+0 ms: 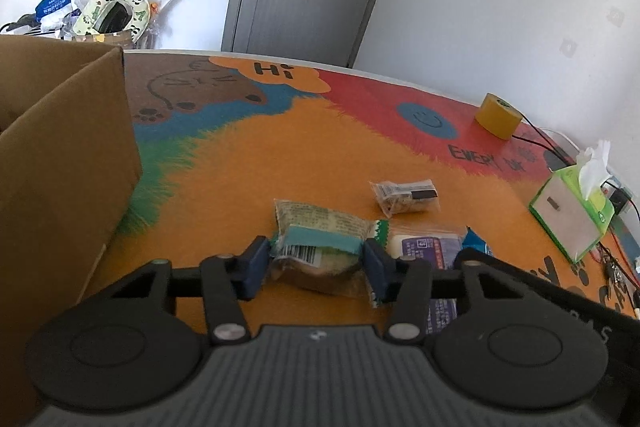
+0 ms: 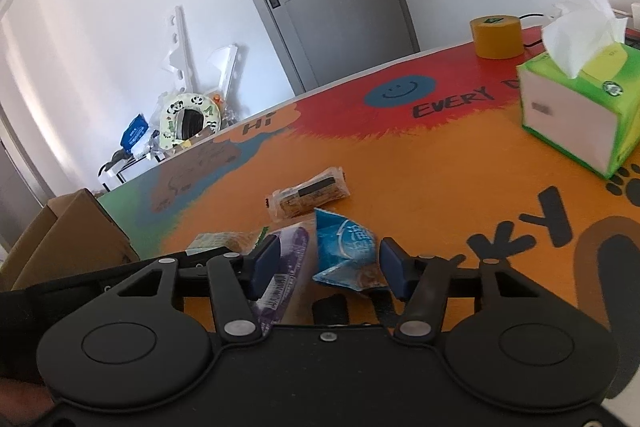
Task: Organize snacks
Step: 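Grasp the green-labelled bread pack with left tool while right tool grasps blue bag, then carry both held snacks up and over to the cardboard box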
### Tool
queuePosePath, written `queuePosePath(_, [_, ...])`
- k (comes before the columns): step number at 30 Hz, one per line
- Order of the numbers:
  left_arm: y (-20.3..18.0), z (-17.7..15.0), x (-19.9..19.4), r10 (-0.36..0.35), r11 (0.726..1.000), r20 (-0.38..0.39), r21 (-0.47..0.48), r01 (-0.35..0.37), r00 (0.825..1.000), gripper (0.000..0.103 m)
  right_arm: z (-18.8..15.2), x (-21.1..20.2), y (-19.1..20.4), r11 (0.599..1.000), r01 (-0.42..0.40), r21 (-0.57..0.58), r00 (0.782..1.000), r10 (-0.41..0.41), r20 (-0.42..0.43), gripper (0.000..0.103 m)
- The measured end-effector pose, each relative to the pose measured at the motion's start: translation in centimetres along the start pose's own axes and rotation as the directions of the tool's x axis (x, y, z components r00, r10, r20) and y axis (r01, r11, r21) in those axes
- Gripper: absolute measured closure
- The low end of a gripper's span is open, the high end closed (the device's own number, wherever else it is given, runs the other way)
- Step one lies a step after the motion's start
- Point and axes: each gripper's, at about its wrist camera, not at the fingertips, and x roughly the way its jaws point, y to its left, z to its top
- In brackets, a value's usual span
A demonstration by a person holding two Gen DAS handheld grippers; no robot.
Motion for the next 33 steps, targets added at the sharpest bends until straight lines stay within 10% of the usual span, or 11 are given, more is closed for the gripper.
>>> queuePosePath(33, [3.0, -1.8, -4.6, -0.003, 0.998, 0.002, -0.055, 0.003, 1.0, 0.056, -1.5, -2.3, 0.4, 0.998, 0.054, 0.042, 0.999, -0.054, 0.008, 0.079])
